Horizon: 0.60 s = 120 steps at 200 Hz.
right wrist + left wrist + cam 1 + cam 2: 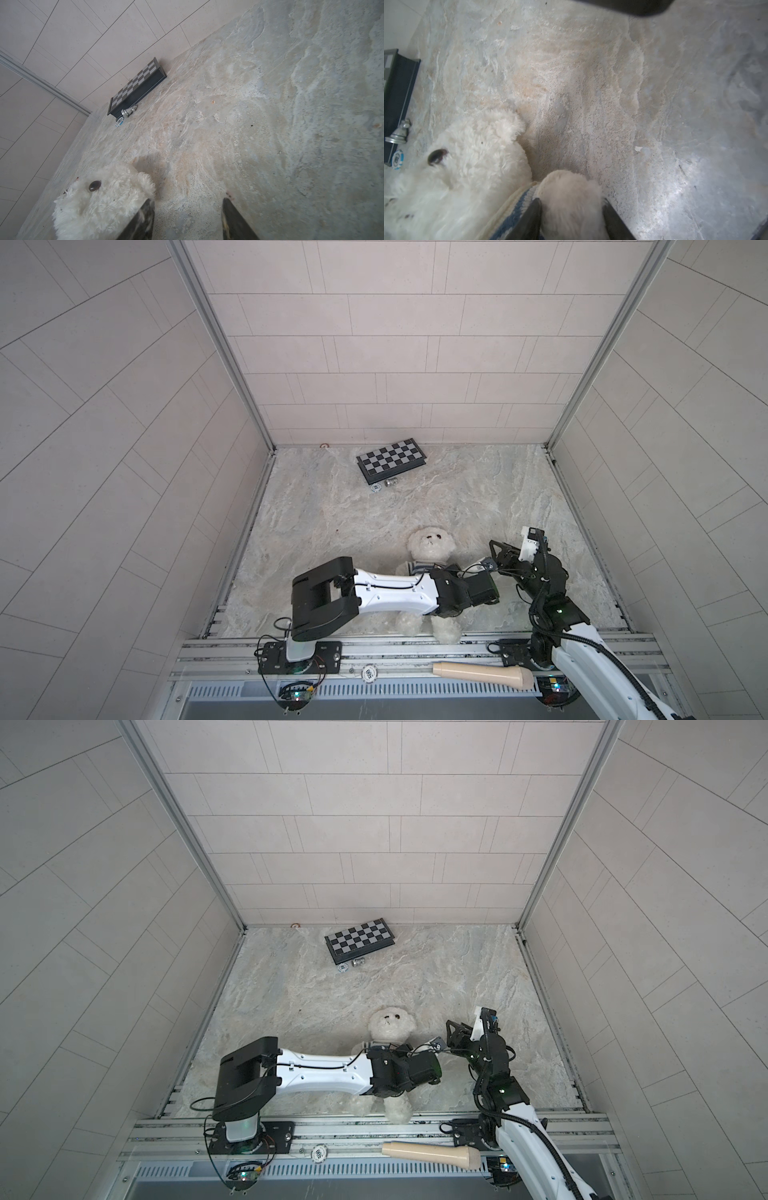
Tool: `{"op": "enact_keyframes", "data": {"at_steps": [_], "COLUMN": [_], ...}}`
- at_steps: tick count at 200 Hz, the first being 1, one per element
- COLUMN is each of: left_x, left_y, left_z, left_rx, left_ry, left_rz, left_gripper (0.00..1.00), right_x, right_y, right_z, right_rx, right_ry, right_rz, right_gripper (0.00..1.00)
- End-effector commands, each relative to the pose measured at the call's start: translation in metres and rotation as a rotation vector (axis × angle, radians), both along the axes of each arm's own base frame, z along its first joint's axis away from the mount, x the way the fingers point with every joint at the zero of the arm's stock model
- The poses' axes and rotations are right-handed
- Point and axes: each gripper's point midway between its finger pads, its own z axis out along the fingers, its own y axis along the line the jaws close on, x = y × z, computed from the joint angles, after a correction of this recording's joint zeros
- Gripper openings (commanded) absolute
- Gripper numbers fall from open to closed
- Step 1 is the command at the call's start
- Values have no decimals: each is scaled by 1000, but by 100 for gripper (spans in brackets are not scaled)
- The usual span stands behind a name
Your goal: Dress the teddy bear
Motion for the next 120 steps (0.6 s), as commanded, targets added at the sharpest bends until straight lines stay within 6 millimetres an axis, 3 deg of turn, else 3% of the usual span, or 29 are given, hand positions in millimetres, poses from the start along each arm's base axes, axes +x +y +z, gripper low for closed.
{"op": "enact_keyframes", "data": {"at_steps": [1,36,65,80,120], "left_x": [7,10,12,13,15], "left_y": [3,10,13,17,33], "left_z": [7,11,29,41,77], "left_rx": [-16,-43,-129,-195,-426], "left_ry": [-14,-13,6,33,155], "left_rz": [24,42,51,56,54], "left_gripper": [39,19,5,0,0], "right_x": [-1,0,0,0,2], "right_y": [-5,-6,-5,-4,12], "right_z": [-2,-4,-4,-3,7], "right_rx": [9,4,4,1,14], "right_ry": [5,9,9,0,-44], "right_rz": [-28,-35,-31,-19,73], "right_gripper": [54,54,54,54,54]}}
